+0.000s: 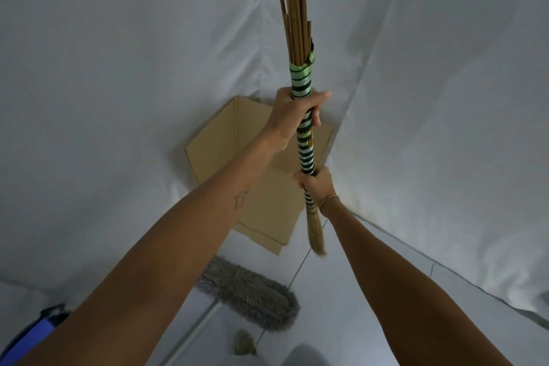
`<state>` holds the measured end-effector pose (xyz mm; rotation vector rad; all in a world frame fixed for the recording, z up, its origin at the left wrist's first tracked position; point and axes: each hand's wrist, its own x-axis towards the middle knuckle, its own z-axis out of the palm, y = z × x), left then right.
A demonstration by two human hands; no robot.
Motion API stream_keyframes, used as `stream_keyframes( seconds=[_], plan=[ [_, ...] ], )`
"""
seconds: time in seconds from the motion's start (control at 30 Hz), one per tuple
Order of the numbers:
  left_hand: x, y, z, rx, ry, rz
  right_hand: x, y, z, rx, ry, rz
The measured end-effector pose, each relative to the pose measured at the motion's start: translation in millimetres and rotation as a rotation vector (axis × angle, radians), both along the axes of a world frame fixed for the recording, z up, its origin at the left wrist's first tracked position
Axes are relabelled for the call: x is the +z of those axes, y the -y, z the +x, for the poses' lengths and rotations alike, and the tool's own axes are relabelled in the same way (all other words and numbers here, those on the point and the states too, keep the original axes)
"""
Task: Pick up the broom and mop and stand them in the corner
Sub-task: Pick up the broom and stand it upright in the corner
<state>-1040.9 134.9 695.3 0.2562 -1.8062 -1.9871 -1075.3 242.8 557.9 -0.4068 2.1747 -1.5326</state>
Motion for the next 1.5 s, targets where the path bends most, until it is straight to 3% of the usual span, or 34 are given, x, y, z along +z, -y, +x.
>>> stream_keyframes(
  seconds=[0.33, 0.8, 1.2, 1.5],
  plan=[
    [-12, 51, -125, 0.025, -0.007, 0.060, -7, 62, -132, 0.035, 0.007, 0.031],
    [-26, 151, -378, 0.309, 0.062, 0.165, -28, 177, -385, 0.371, 0.123, 0.070],
    [-61, 243, -400, 0.533, 0.166, 0.119, -65, 274, -416, 0.563, 0.157, 0.187],
    [-130, 356, -410, 0.598, 0.253, 0.148, -126, 392, -422, 0.596, 0.196, 0.286]
  ],
)
